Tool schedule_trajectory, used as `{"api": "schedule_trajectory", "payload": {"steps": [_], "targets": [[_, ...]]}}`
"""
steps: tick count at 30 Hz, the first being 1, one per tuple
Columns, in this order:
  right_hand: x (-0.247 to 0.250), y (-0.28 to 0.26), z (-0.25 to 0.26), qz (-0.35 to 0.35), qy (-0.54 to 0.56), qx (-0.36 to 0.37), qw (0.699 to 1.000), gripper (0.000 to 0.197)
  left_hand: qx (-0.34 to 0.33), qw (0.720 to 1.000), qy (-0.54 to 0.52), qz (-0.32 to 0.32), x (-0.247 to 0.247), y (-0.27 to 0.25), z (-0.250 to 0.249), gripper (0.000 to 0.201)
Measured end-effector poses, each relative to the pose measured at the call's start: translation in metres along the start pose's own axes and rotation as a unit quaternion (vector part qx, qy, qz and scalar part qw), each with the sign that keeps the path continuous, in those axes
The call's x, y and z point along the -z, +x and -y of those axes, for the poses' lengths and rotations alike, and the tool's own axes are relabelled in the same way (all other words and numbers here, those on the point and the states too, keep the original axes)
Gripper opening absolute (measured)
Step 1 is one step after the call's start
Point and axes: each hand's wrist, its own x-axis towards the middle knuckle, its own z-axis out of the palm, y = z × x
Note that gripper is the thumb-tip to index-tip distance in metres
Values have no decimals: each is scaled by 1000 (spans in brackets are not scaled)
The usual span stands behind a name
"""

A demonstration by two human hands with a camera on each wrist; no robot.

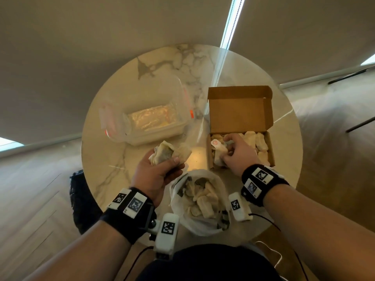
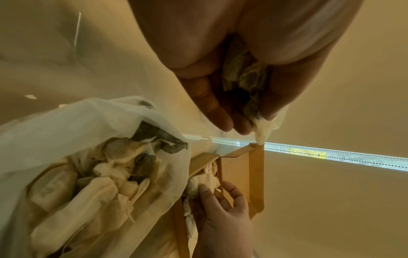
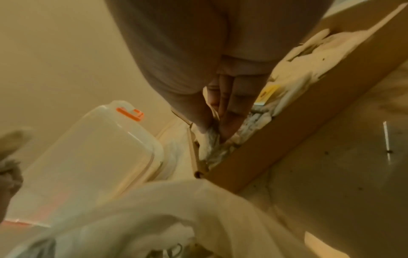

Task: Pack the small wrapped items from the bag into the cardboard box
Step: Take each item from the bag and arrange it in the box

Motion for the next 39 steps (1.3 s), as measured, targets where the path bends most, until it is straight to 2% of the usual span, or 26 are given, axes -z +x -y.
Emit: {"api": "schedule_trajectory", "payload": {"steps": [6, 8, 14, 17, 19, 21, 23, 25, 27, 29, 31, 33, 35, 36, 39], "targets": [[-15, 1, -1, 2, -20, 46, 999, 29, 3, 1000, -16, 6, 1, -2, -2, 29], [-13, 4, -2, 19, -14, 41, 999, 27, 5, 1000, -12, 9, -1, -2, -3, 27], [-7, 9, -3, 51, -30, 26, 998, 43, 14, 1000, 0, 10, -6, 0, 0, 31], [-8, 4, -6, 7, -39, 65, 997, 47, 16, 1000, 8, 19, -8, 0, 2, 31], [-8, -2, -10, -40, -59, 93, 993, 41, 19, 1000, 8, 23, -9, 0, 4, 33], [-10, -4, -14, -53, -86, 102, 990, 30, 23, 999, 6, 23, -8, 1, 6, 37], [-15, -4, -16, -18, -121, 102, 987, 25, 29, 999, 8, 21, -9, 3, 8, 39], [-20, -2, -15, 37, -165, 108, 980, 29, 35, 999, 14, 25, -11, 4, 8, 37], [-18, -3, -10, 55, -180, 118, 975, 30, 37, 999, 25, 30, -14, 4, 7, 35], [-9, -7, -3, 40, -147, 139, 979, 26, 31, 998, 41, 40, -19, 5, 6, 34], [4, -17, 8, 35, -61, 165, 984, 20, 23, 997, 53, 49, -26, 7, 5, 34], [18, -31, 20, 60, 133, 128, 981, 28, 17, 996, 61, 58, -35, 9, 6, 35], [31, -42, 31, 105, 342, 29, 933, 40, 12, 995, 72, 72, -45, 12, 7, 39], [35, -45, 32, 115, 396, 6, 911, 42, 8, 994, 79, 80, -50, 12, 7, 39], [43, -47, 28, 101, 416, 14, 904, 21, 5, 990, 98, 103, -61, 15, 9, 38]]}}
